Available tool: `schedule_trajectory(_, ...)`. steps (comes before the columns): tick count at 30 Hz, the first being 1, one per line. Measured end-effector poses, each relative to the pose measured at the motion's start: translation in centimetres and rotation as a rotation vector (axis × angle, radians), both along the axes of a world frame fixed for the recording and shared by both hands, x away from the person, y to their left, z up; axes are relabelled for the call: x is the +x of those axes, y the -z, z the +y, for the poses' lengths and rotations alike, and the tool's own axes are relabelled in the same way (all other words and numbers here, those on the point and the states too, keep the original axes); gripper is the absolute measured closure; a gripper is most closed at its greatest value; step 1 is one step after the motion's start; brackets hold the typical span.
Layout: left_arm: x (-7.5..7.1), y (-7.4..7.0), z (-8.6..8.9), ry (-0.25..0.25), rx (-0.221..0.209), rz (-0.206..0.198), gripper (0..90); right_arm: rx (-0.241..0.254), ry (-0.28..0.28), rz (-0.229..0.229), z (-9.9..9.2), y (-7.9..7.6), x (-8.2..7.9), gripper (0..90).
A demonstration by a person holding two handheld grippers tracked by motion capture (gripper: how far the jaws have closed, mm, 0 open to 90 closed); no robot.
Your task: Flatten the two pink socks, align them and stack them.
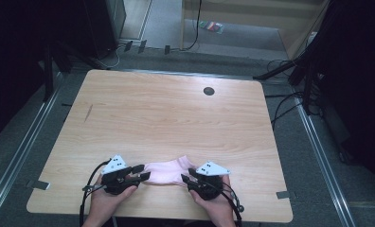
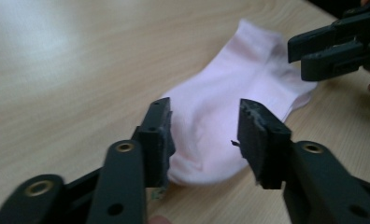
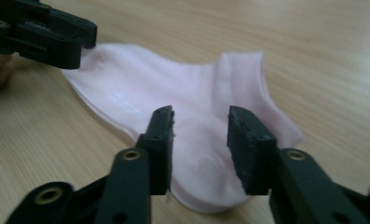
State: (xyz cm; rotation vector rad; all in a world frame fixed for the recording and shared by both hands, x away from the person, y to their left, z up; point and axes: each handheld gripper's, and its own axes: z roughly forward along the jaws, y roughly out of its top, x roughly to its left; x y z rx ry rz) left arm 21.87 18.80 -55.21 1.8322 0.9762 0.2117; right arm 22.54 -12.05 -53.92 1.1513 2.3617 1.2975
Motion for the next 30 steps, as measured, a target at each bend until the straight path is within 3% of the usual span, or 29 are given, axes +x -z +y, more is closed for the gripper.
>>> schedule_trajectory(1,0.0,0.0,0.0,0.000,0.000,0.000,51.0,0.000,0.000,0.000,0.0,0.0,0.0,60.0)
schedule_trajectory(2,-0.1,-0.2,0.4,-0.003,-0.037,-0.044,45.8,0.011,-0.002,-0.039,0.1,-0.5,-0.2,50.8)
schedule_trajectory(4,-0.1,-0.3,0.5,-0.006,-0.056,-0.064,41.1,0.021,-0.001,-0.056,0.1,-0.7,-0.3,45.5)
schedule_trajectory(5,-0.1,-0.4,0.6,-0.019,-0.066,-0.081,37.2,0.030,0.000,-0.064,0.0,-0.9,-0.2,40.0)
schedule_trajectory(6,-0.3,-0.7,0.8,-0.048,-0.072,-0.092,30.1,0.054,0.015,-0.059,-0.3,-1.1,-0.2,28.0)
schedule_trajectory(7,-0.3,-0.7,0.8,-0.048,-0.072,-0.092,25.4,0.058,0.030,-0.053,-0.5,-1.2,-0.1,22.9)
schedule_trajectory(9,-0.4,-1.2,1.0,-0.104,-0.049,-0.091,15.8,0.063,0.060,-0.048,-0.8,-1.5,0.1,13.4)
schedule_trajectory(11,-0.4,-1.3,1.2,-0.110,-0.047,-0.089,13.5,0.063,0.073,-0.050,-1.1,-1.6,0.2,12.6)
schedule_trajectory(12,-0.5,-1.4,1.5,-0.122,-0.049,-0.095,12.5,0.047,0.109,-0.076,-1.5,-1.9,0.2,12.7)
schedule_trajectory(14,-0.4,-1.7,2.3,-0.145,-0.068,-0.092,8.8,0.056,0.118,-0.067,-2.0,-2.0,0.5,12.6)
schedule_trajectory(16,-0.4,-1.7,2.8,-0.138,-0.064,-0.095,7.1,0.055,0.123,-0.065,-2.2,-2.1,0.5,12.6)
schedule_trajectory(17,-0.3,-1.7,3.1,-0.137,-0.068,-0.094,0.6,0.050,0.140,-0.065,-2.7,-2.1,0.7,12.6)
schedule_trajectory(23,-0.2,-1.7,5.0,-0.187,-0.079,-0.090,0.3,0.049,0.189,-0.061,-4.5,-2.2,1.1,12.6)
schedule_trajectory(24,-0.2,-1.6,5.8,-0.216,-0.073,-0.089,0.2,0.047,0.212,-0.060,-5.3,-2.2,1.3,12.6)
schedule_trajectory(28,-0.1,-1.5,6.8,-0.250,-0.061,-0.082,0.3,0.047,0.233,-0.061,-6.3,-2.3,1.5,12.8)
schedule_trajectory(30,-0.2,-1.4,7.6,-0.273,-0.033,-0.081,0.3,0.046,0.255,-0.064,-7.6,-2.4,1.6,12.8)
